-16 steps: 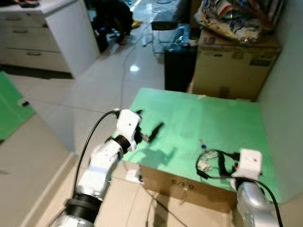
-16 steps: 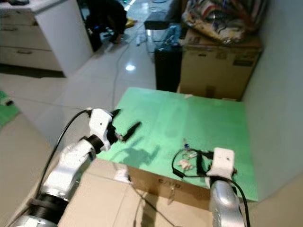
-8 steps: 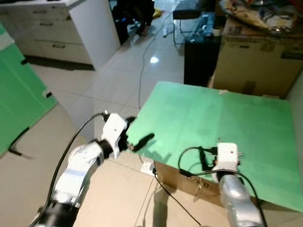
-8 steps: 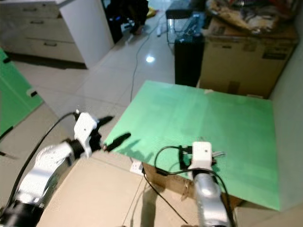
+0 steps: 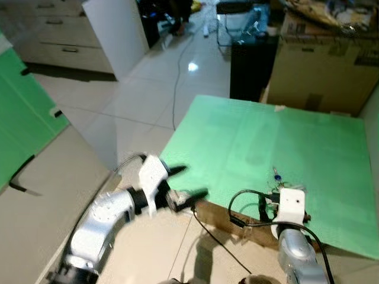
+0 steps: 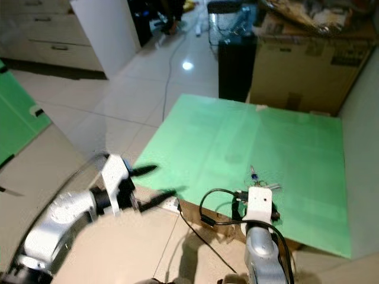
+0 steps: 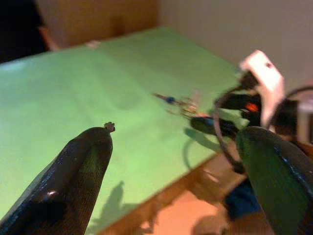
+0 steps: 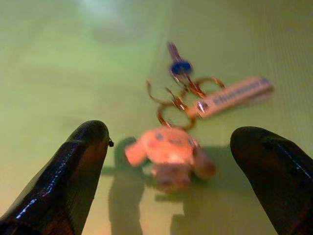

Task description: Hang keys on a hook

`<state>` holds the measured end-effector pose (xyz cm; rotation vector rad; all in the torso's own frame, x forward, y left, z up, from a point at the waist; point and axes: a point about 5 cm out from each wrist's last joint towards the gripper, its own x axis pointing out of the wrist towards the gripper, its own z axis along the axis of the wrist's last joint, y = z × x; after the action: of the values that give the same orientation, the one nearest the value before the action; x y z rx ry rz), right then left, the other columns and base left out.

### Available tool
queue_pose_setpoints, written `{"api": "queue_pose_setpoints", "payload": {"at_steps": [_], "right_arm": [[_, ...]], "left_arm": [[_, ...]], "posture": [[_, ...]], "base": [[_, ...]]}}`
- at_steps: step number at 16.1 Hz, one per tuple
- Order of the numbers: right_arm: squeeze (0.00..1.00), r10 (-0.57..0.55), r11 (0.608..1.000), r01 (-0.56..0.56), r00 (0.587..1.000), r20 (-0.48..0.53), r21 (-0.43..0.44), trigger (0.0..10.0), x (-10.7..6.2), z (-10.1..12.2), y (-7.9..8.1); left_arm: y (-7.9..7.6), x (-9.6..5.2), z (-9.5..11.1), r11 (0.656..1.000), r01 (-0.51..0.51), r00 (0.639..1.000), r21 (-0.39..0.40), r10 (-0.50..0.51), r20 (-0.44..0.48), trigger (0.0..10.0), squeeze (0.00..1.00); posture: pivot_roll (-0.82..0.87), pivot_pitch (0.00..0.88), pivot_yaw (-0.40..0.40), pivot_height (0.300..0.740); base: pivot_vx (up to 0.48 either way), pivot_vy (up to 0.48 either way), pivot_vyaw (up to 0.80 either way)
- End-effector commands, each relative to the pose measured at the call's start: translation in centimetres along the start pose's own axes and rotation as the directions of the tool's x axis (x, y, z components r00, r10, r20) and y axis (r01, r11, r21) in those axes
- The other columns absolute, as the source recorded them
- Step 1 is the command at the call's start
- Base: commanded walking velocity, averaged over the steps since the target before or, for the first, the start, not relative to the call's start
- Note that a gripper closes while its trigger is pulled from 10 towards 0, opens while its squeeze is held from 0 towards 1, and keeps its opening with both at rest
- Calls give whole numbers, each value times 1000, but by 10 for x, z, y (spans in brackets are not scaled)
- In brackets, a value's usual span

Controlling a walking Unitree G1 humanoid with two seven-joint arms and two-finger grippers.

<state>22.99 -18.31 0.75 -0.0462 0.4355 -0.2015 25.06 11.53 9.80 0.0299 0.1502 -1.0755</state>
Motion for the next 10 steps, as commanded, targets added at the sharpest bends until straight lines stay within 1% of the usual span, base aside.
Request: {"api": "queue_pose_setpoints", "payload": {"at_steps": [1,3,5,6,7,8,9,10], "right_arm": [[0,14,1000,-14,1000,-4,23,10000,-2,1,5],[0,16,1000,-16,1000,-4,15,10000,0,1,4],[0,22,1000,-22,1000,-5,-1,10000,3,3,5],[0,34,999,-34,999,-4,-21,10000,4,4,6],[0,37,999,-37,999,-4,-26,10000,4,4,6],[0,40,999,-40,999,-10,-33,10000,5,3,6],[0,43,998,-44,999,-13,-45,10000,5,2,5],[0,52,996,-54,998,-32,-70,10000,5,-1,2]], "left_arm": [[2,-2,1,1000,-2,1000,0,2,-9,10000,0],[4,1,4,1000,-10,1000,1,10,3,10000,0],[4,1,4,1000,-18,1000,-19,18,22,10000,0],[5,-2,-1,998,-61,997,-13,61,41,10000,0],[6,-3,-2,997,-72,996,-11,73,45,10000,0],[8,-4,-7,992,-123,991,-29,124,49,10000,0],[5,-4,-10,990,-136,989,-40,137,47,10000,0],[-2,-1,-17,986,-152,987,-63,155,37,10000,0]], "posture": [[-52,143,182,740],[-50,146,189,740],[-48,152,192,740],[-51,165,188,740],[-51,165,188,740],[-62,177,183,740],[-73,185,175,740],[-91,196,161,740]], "base": [[0,0,0],[0,0,0],[0,0,0],[0,0,0],[0,0,0],[0,0,0],[0,0,0],[0,0,0]]}}
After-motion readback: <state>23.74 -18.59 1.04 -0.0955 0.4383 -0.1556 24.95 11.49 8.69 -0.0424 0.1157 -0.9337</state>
